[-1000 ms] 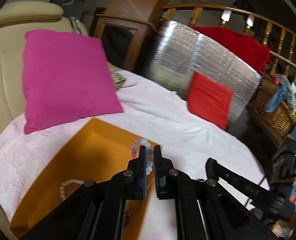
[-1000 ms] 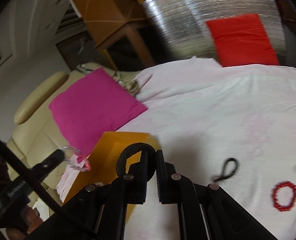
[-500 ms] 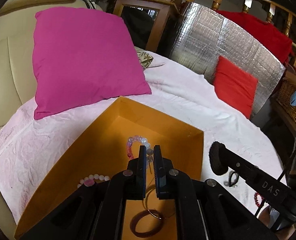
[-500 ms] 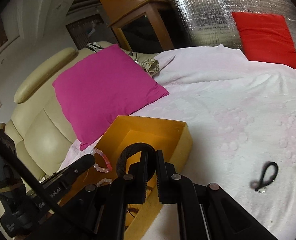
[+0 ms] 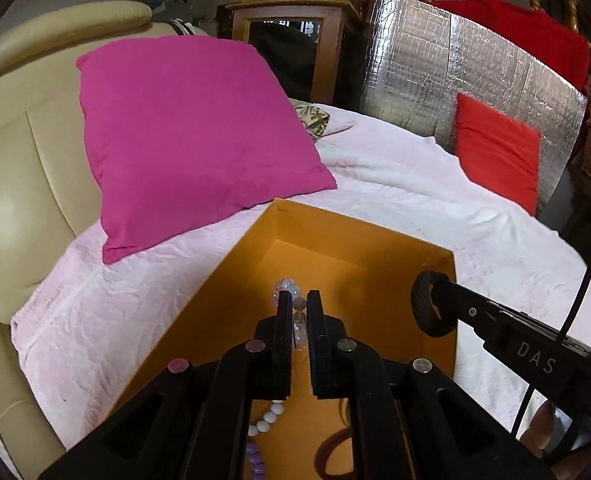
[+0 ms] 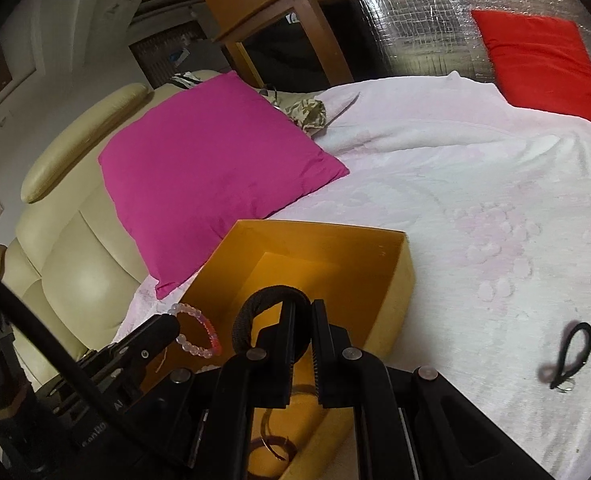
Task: Organize jewelry
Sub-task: 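Carry the pink bracelet and black hair tie over the orange box with both grippers, then open both grippers to drop the bracelet and hair tie into the box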
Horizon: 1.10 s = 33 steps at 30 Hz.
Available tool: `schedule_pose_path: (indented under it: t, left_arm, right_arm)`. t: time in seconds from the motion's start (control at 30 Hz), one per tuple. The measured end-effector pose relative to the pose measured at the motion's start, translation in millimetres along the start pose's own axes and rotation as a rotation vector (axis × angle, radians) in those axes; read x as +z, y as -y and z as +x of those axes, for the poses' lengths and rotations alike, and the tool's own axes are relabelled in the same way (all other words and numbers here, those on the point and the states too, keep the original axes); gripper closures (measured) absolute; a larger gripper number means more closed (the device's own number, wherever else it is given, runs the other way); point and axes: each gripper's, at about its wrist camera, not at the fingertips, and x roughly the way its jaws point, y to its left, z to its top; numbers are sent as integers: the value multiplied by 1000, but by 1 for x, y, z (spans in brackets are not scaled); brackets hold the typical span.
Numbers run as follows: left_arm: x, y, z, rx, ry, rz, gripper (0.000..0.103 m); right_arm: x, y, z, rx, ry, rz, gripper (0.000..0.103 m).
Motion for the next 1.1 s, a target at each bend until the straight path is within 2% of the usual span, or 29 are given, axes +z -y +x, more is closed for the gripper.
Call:
schedule_pose_path:
  t: [0.37,0.8,0.83,0.9,0.97,1.1]
  left_arm:
    - [1,1,6,48,-9,35,96]
    - [0,2,13,118,-29,55,95]
    - [1,2,14,119,-29,58,93]
    - [1,4,13,126,-25,67,82]
    - [2,5,11,138,-13,66,60]
    - [4,7,5,162,23,69,47]
  right_arm:
    - [0,-2,18,1,-13,18,91]
    - [2,11,15,28,-16,94,87]
    - [3,12,15,28,-14,100,87]
    - [3,14,13,29,-10,107,87]
    - [3,15,11,29,-6,109,87]
    - [2,16,7,24,-7,102,87]
